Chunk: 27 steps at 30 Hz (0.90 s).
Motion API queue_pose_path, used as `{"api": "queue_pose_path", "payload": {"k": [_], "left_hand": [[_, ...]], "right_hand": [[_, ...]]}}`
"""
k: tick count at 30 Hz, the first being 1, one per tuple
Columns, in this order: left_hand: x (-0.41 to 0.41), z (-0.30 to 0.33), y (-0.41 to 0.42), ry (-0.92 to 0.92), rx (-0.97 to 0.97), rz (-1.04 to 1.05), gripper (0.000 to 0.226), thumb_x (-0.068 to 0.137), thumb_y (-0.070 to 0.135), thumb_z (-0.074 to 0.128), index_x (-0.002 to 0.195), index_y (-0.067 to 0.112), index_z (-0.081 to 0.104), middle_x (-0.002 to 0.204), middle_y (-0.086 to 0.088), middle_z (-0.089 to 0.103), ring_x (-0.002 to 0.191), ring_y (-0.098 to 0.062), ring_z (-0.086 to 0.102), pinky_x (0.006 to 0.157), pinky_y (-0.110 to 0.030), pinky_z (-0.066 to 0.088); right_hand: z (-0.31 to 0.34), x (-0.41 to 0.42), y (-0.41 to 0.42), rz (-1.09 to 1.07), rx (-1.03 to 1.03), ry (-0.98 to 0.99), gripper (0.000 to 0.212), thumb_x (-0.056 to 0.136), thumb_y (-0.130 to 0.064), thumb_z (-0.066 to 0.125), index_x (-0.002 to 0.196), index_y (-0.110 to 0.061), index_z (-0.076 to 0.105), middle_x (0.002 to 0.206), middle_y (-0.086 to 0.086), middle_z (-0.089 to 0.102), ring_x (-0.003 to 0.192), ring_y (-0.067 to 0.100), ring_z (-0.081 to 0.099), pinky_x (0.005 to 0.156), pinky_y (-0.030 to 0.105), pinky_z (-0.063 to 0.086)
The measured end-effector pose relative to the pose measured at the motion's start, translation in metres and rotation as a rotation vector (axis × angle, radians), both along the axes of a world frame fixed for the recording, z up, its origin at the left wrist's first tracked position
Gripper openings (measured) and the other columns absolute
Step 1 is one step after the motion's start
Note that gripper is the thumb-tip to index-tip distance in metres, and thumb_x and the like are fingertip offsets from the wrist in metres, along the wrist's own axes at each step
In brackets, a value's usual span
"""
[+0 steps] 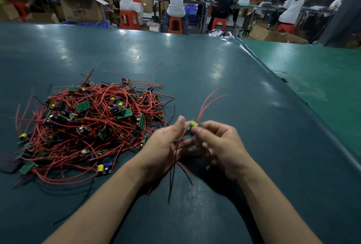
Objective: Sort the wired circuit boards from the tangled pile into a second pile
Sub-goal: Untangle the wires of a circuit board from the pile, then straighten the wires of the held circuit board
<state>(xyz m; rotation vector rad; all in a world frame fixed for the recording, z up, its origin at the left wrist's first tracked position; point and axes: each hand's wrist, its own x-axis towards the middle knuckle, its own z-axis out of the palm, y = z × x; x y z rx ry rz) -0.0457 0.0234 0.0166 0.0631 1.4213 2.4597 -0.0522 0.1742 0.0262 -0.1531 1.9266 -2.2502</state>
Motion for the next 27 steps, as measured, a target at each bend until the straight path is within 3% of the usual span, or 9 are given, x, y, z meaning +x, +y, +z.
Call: {"api": "queue_pose_path", "payload": {"k": [3,5,6,8,11,14,19,22,27], "left_hand": [[-0.007,0.000,-0.005,0.082,0.000,0.321,0.040,0.085,0.035,0.055,0.104,0.003,0.067,0.097,-0.011,0.073,0.076,-0.019,0.068,0.066,-0.027,0.056],[-0.008,-0.005,-0.011,0.281,-0.230,0.588,0.020,0.094,0.018,0.056,0.088,0.006,0.070,0.078,-0.002,0.071,0.066,-0.012,0.061,0.060,-0.023,0.050],[-0.008,-0.009,-0.013,0.364,-0.361,0.700,0.022,0.097,0.014,0.055,0.082,0.009,0.071,0.072,0.003,0.069,0.064,-0.009,0.058,0.059,-0.020,0.047],[-0.006,-0.012,-0.013,0.469,-0.503,0.781,0.024,0.096,0.021,0.055,0.080,0.012,0.071,0.065,0.006,0.065,0.057,-0.005,0.053,0.056,-0.018,0.043],[0.000,-0.016,-0.009,0.589,-0.711,0.670,0.024,0.092,0.029,0.054,0.078,0.018,0.070,0.062,-0.002,0.063,0.048,-0.011,0.052,0.048,-0.020,0.040],[0.003,-0.017,-0.008,0.651,-0.878,0.541,0.025,0.090,0.030,0.057,0.077,0.017,0.072,0.062,0.010,0.064,0.050,-0.007,0.058,0.051,-0.018,0.042],[0.007,-0.011,-0.009,0.827,-1.160,0.637,0.021,0.089,0.026,0.059,0.076,0.015,0.070,0.068,0.010,0.063,0.055,-0.006,0.052,0.055,-0.028,0.044],[0.012,-0.005,-0.020,0.805,-1.424,0.648,0.018,0.080,0.029,0.052,0.085,0.023,0.069,0.081,0.009,0.064,0.067,-0.019,0.062,0.055,-0.031,0.048],[0.014,-0.007,-0.038,0.759,-1.751,0.302,0.030,0.070,0.031,0.048,0.091,0.029,0.068,0.093,0.011,0.058,0.090,-0.017,0.056,0.059,-0.027,0.042]], "right_hand": [[0.004,-0.009,0.009,-0.373,-0.130,0.125,0.009,0.090,-0.011,0.066,0.081,-0.011,0.068,0.064,0.006,0.067,0.040,0.011,0.052,0.034,0.016,0.035],[0.007,-0.013,0.017,-0.551,-0.278,0.138,0.008,0.092,-0.009,0.064,0.085,-0.011,0.066,0.072,0.006,0.073,0.046,0.013,0.061,0.036,0.018,0.040],[0.008,-0.014,0.021,-0.620,-0.337,0.132,0.005,0.093,-0.010,0.064,0.088,-0.012,0.065,0.077,0.006,0.075,0.049,0.014,0.064,0.038,0.018,0.042],[0.007,-0.015,0.023,-0.725,-0.430,0.106,0.005,0.094,-0.012,0.063,0.094,-0.016,0.060,0.089,0.004,0.077,0.057,0.015,0.070,0.041,0.017,0.044],[0.003,-0.014,0.020,-0.857,-0.548,0.028,0.006,0.100,-0.018,0.056,0.096,-0.017,0.052,0.109,0.003,0.073,0.066,0.018,0.074,0.044,0.019,0.049],[-0.003,-0.012,0.021,-0.953,-0.622,-0.063,0.016,0.105,-0.027,0.044,0.103,-0.012,0.050,0.122,0.009,0.066,0.067,0.021,0.074,0.047,0.020,0.051],[-0.006,-0.011,0.023,-0.978,-0.632,-0.132,0.018,0.103,-0.022,0.044,0.117,-0.011,0.047,0.122,0.007,0.062,0.066,0.022,0.074,0.047,0.022,0.051],[-0.006,-0.013,0.022,-0.934,-0.538,-0.171,0.012,0.100,-0.020,0.046,0.102,-0.012,0.056,0.103,0.006,0.070,0.051,0.016,0.067,0.042,0.018,0.044],[-0.005,-0.017,0.019,-0.898,-0.460,-0.146,0.012,0.097,-0.017,0.048,0.089,-0.016,0.058,0.067,0.000,0.066,0.039,0.012,0.045,0.039,0.016,0.032]]}}
